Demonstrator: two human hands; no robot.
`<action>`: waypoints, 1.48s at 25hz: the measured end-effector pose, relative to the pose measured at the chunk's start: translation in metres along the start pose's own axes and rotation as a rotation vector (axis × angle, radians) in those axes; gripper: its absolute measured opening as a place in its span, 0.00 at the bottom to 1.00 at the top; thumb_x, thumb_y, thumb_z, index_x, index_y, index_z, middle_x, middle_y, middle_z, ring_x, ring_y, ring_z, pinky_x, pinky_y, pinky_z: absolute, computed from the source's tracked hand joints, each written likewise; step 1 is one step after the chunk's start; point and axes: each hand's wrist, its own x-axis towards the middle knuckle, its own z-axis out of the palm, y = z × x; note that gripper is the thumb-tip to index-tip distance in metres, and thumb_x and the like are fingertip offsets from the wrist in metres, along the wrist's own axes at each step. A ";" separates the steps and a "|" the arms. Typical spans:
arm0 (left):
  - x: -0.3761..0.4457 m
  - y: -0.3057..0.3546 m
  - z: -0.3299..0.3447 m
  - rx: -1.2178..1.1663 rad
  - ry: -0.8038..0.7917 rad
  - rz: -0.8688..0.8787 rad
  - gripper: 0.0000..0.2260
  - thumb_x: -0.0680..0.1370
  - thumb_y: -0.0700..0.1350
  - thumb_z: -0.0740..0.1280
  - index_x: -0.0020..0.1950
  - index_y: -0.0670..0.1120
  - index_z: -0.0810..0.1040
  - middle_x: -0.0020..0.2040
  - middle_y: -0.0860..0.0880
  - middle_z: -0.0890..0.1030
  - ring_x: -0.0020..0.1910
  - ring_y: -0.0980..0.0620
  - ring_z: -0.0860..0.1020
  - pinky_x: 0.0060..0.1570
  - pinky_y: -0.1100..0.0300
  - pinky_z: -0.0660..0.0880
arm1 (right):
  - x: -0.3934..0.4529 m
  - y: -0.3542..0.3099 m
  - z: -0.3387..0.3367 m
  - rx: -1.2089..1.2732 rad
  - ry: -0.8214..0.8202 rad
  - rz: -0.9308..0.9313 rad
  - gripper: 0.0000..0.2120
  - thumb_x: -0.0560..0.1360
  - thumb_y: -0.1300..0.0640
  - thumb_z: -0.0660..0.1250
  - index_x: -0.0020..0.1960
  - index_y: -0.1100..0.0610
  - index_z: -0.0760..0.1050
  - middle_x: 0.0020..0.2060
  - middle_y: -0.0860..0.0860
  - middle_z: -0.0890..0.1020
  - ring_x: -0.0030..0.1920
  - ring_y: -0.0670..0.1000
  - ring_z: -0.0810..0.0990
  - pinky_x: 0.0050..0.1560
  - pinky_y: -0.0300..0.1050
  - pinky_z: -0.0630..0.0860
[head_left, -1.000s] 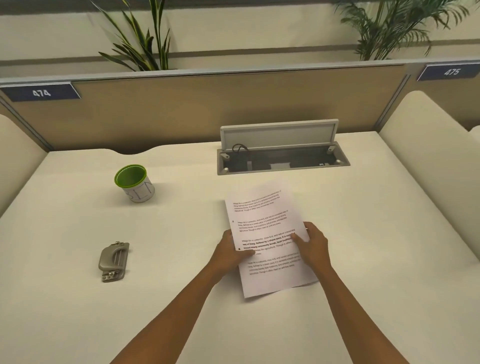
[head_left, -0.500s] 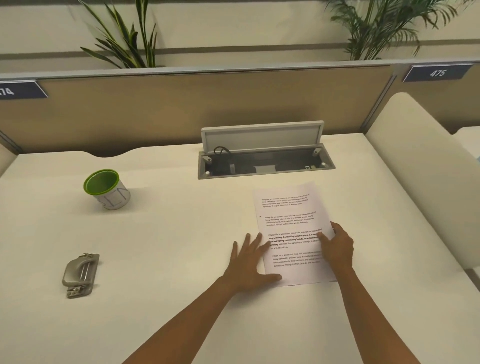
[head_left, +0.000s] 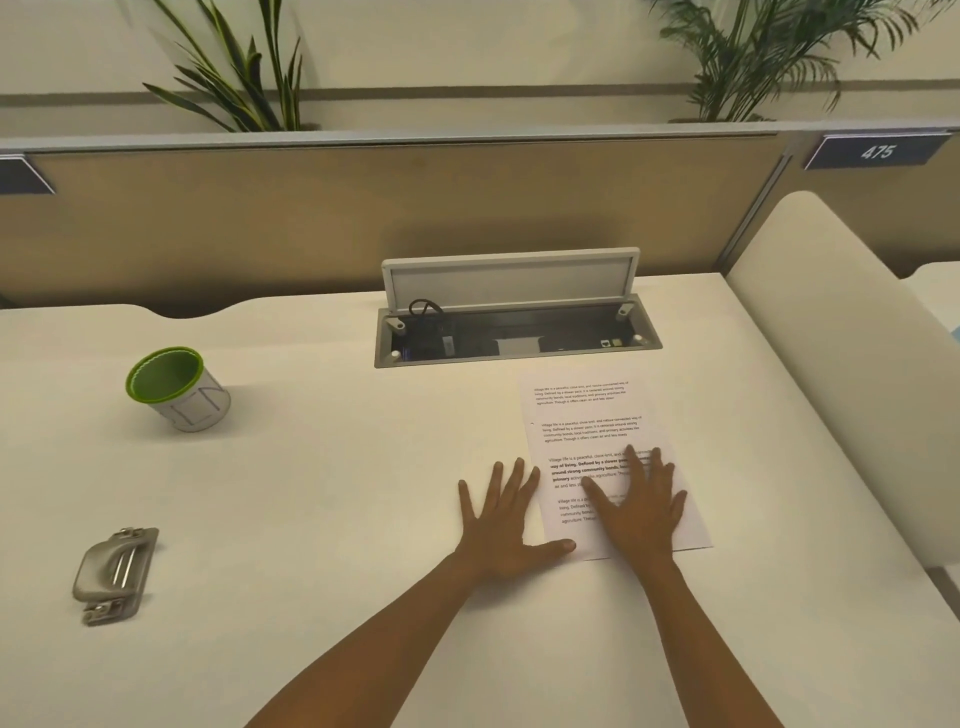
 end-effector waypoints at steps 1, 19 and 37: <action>0.001 -0.001 -0.002 -0.014 -0.022 -0.002 0.50 0.70 0.77 0.59 0.82 0.57 0.37 0.79 0.61 0.32 0.77 0.54 0.27 0.68 0.35 0.22 | 0.005 0.004 -0.002 0.002 0.010 0.000 0.42 0.75 0.35 0.66 0.81 0.50 0.55 0.82 0.54 0.49 0.82 0.56 0.43 0.79 0.60 0.39; -0.002 -0.007 -0.017 -0.192 -0.110 0.028 0.46 0.75 0.68 0.66 0.82 0.57 0.42 0.81 0.61 0.36 0.78 0.59 0.30 0.71 0.39 0.22 | 0.048 0.028 -0.029 -0.021 -0.004 0.048 0.41 0.74 0.36 0.67 0.81 0.51 0.56 0.82 0.53 0.51 0.82 0.57 0.44 0.78 0.63 0.39; -0.102 -0.111 -0.050 -0.459 0.375 -0.029 0.29 0.81 0.43 0.67 0.80 0.51 0.60 0.79 0.54 0.64 0.81 0.53 0.56 0.80 0.49 0.45 | -0.054 -0.102 0.055 0.250 -0.033 -0.375 0.28 0.79 0.54 0.68 0.76 0.57 0.65 0.78 0.56 0.64 0.80 0.58 0.56 0.79 0.57 0.53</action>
